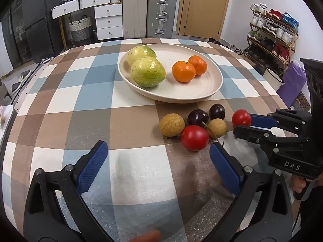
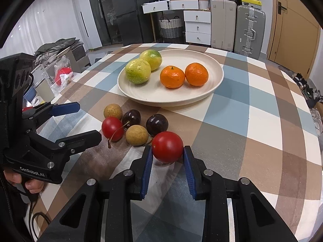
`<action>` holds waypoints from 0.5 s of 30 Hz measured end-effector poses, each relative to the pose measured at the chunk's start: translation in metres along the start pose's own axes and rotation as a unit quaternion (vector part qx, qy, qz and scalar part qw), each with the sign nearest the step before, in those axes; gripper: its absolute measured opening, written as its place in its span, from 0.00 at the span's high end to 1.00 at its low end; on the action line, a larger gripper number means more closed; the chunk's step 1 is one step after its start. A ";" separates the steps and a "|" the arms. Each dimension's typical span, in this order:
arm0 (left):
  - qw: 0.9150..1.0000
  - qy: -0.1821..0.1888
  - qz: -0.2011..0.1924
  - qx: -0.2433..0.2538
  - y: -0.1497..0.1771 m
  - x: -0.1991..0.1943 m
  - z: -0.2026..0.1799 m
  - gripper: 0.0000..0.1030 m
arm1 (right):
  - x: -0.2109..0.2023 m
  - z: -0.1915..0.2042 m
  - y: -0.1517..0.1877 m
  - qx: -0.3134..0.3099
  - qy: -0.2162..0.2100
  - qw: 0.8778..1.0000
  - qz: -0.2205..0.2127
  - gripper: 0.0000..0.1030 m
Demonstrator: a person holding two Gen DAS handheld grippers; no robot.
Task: Organize fruits
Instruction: 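Grasp a red tomato with the right tool while the left tool grasps another tomato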
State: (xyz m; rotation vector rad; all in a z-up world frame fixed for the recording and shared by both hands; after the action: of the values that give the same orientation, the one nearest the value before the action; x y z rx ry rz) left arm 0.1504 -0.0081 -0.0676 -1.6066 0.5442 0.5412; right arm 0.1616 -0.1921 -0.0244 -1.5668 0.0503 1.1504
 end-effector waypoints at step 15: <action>0.997 0.065 0.019 0.043 0.005 0.009 -0.032 0.54 | -0.005 -0.009 0.004 0.010 0.005 1.000 0.004 0.70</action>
State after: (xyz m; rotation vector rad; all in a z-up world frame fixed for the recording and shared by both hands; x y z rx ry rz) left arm 0.1556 -0.0406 -0.0741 -1.5601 0.6883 0.4375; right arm 0.1621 -0.2034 -0.0251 -1.5560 0.0750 1.1441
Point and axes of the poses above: each gripper's, at about its wrist camera, not at the fingertips, and x roughly the way its jaws point, z to its left, y to its underside, the point moved 4 cm from there along x, roughly the way its jaws point, and after that the axes turned 10 degrees about -z, right-handed, at the moved point
